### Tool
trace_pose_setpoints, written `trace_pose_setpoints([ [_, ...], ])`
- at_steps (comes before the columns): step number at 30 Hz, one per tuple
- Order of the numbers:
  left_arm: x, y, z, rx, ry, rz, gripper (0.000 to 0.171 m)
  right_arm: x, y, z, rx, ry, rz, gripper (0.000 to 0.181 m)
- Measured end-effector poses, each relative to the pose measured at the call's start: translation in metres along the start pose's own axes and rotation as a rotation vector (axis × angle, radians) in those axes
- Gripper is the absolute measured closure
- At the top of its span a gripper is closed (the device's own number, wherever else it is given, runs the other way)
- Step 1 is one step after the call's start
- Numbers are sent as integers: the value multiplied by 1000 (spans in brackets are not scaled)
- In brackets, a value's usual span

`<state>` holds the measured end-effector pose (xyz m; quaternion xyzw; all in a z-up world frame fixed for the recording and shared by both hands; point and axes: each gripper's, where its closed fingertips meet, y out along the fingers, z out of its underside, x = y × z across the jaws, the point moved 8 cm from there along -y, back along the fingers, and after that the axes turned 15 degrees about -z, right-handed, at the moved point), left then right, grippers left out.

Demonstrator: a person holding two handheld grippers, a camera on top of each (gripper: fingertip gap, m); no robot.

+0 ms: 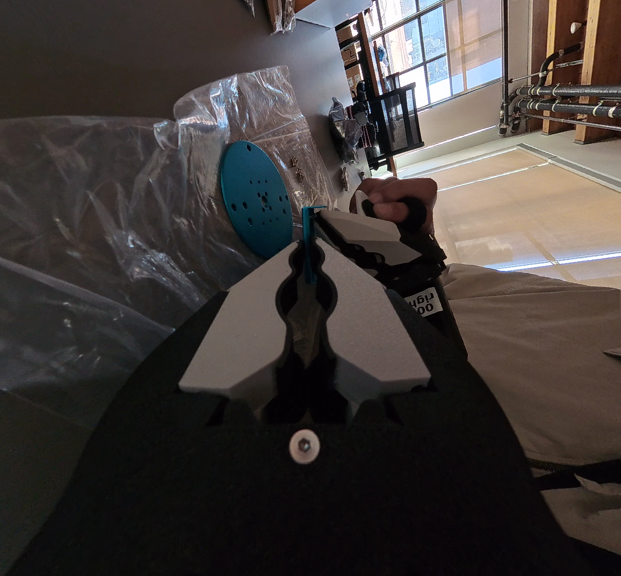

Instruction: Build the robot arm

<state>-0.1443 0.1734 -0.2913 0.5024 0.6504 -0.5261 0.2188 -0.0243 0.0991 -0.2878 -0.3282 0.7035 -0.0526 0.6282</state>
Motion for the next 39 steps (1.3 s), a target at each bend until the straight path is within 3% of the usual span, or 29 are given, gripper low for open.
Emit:
trace_pose_setpoints([
  [39,0,0,0,-1,1,0,170,-2,-3,-1,-47,112,-60,181],
])
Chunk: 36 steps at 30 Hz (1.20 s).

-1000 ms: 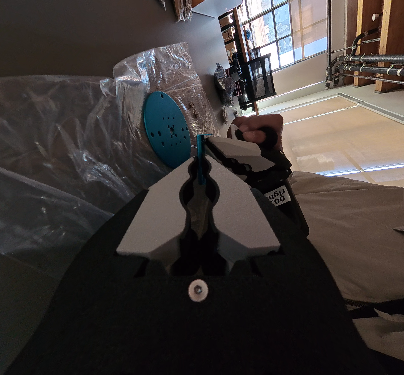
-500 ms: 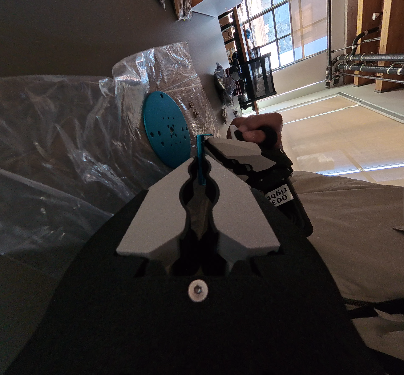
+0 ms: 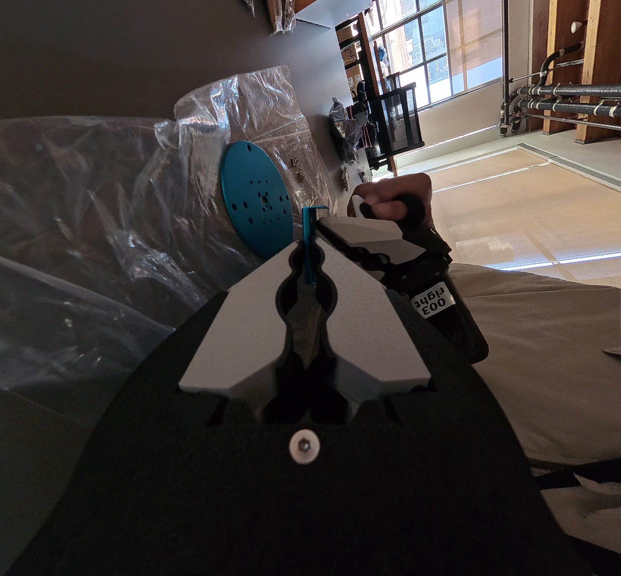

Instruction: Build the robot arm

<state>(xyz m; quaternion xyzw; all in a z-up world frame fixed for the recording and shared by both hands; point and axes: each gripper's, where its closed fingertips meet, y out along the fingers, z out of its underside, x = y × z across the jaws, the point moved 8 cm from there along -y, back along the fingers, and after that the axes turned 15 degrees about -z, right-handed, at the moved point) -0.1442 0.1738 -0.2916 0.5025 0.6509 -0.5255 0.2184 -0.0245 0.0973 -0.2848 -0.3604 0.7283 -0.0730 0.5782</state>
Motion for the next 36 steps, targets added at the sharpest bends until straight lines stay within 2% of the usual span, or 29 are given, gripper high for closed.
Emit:
trace_pose_setpoints([
  [6,0,-1,0,-5,-9,7,170,-7,-9,1,-76,103,27,181],
  [10,1,-2,-2,-13,-27,23,170,-33,-27,14,-216,395,26,178],
  [13,1,-3,-2,-15,-36,37,170,-53,-42,37,-278,639,-17,177],
  [16,0,-3,-2,-15,-32,42,170,-53,-44,61,-261,832,-230,172],
  [18,0,-3,-2,-16,-32,51,170,-49,-42,76,-198,907,-326,173],
  [21,-2,-3,-1,-17,-19,42,170,-43,-42,89,-189,1003,-453,175],
  [25,-2,-3,-2,-28,13,13,170,-31,-37,98,-69,1016,-597,163],
  [28,-3,-3,-2,-34,21,11,170,-28,-36,94,-71,1009,-633,158],
  [34,-4,-3,-2,-30,25,18,170,-13,-36,87,-59,964,-566,161],
  [36,-2,-4,-4,-40,18,14,170,-14,-35,81,-123,963,-549,162],
])
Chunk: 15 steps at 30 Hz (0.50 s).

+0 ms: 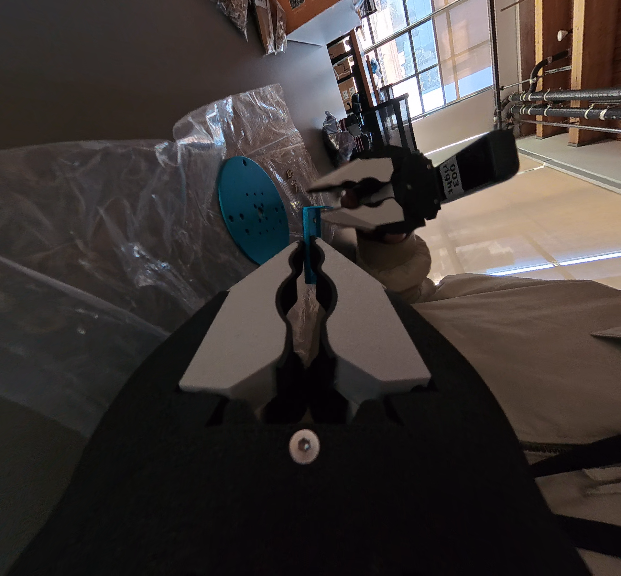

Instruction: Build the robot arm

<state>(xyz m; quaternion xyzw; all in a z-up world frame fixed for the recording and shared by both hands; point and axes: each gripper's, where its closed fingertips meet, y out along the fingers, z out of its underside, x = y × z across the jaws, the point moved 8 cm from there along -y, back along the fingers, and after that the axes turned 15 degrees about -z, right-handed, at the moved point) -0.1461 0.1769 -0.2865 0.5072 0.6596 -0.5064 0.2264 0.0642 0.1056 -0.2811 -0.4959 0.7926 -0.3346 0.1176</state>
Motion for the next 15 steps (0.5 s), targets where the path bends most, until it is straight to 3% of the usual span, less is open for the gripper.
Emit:
trace_pose_setpoints([
  [3,5,-5,-5,-28,-13,-22,170,19,17,-16,-66,-33,-130,161],
  [5,9,-8,-8,-52,-15,-49,170,29,34,-26,-50,-37,-124,159],
  [11,15,-12,-13,-84,-11,-95,170,48,52,-34,-82,155,157,162],
  [15,15,-11,-13,-80,-8,-97,170,62,57,-29,-91,188,320,169],
])
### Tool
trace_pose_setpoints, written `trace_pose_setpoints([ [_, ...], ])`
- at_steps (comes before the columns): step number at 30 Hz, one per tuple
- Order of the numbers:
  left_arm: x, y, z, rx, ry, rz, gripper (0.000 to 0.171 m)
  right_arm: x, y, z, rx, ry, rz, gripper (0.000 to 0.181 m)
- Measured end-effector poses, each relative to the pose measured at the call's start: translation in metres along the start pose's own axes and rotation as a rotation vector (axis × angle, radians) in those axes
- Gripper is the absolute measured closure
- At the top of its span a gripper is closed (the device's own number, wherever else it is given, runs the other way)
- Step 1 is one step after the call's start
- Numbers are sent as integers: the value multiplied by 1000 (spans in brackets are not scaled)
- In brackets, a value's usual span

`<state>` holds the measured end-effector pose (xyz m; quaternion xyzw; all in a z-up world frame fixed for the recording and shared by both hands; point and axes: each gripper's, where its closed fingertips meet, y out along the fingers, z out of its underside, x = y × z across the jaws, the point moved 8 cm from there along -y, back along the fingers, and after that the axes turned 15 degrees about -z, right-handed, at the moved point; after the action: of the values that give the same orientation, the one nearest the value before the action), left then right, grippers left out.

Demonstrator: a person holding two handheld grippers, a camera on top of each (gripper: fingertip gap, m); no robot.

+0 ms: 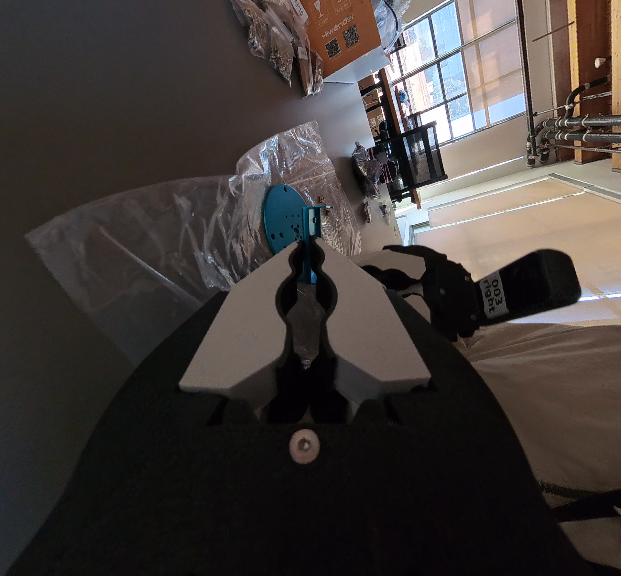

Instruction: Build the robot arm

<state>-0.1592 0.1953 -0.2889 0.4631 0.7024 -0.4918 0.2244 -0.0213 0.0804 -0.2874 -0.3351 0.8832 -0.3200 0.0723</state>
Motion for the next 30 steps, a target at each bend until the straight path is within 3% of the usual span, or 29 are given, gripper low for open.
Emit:
trace_pose_setpoints([
  [3,0,0,0,-3,-3,1,170,6,0,2,6,-25,94,173],
  [15,-1,0,2,2,22,-13,170,11,12,-1,18,152,83,173],
  [30,-2,-1,4,8,18,-2,170,11,12,1,56,103,137,179],
])
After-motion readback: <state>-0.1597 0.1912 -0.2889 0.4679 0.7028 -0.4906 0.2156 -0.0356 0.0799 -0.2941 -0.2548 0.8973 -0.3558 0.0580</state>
